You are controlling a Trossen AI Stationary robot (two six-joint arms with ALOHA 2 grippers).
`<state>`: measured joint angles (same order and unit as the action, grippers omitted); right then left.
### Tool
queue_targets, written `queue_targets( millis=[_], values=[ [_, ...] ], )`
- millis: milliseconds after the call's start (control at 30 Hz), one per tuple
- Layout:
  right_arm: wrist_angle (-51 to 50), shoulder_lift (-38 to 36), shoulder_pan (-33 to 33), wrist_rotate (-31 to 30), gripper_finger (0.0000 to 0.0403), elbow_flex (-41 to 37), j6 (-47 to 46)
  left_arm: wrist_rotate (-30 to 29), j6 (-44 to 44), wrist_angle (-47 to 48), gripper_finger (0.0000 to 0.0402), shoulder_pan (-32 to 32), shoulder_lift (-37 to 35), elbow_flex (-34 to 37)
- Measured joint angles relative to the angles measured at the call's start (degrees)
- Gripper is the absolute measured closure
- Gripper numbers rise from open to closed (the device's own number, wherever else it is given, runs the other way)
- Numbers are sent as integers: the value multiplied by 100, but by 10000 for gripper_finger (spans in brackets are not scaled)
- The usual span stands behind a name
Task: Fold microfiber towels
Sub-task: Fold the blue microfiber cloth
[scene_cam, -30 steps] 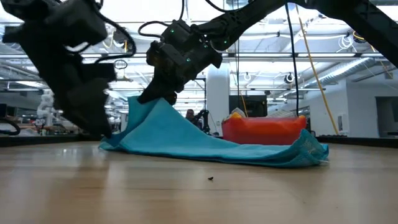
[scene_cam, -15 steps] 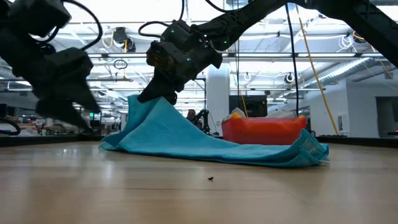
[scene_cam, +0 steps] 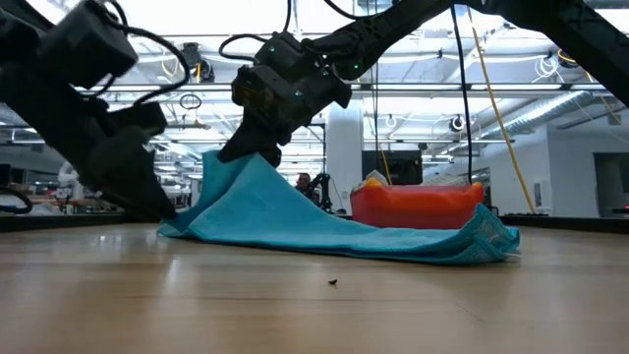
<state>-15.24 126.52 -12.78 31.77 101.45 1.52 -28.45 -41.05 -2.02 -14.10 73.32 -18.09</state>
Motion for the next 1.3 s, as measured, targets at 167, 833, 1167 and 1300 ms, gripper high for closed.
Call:
queue_targets(
  millis=[167, 833, 1167, 1300],
  values=[
    [-45, 2, 0, -4, 403, 0, -44, -31, -142, -248, 12, 184, 433, 1],
    [-49, 2, 0, -42, 403, 0, -111, 1113, 805, -1027, 244, 936, 613, -2],
    [-358, -115, -4, -35, 403, -3, -192, 1622, 444, -1546, 392, 839, -145, -54],
    [-788, -485, -4, -15, 403, -4, -183, 1633, 431, -1201, 396, 598, -683, -488]
  ],
)
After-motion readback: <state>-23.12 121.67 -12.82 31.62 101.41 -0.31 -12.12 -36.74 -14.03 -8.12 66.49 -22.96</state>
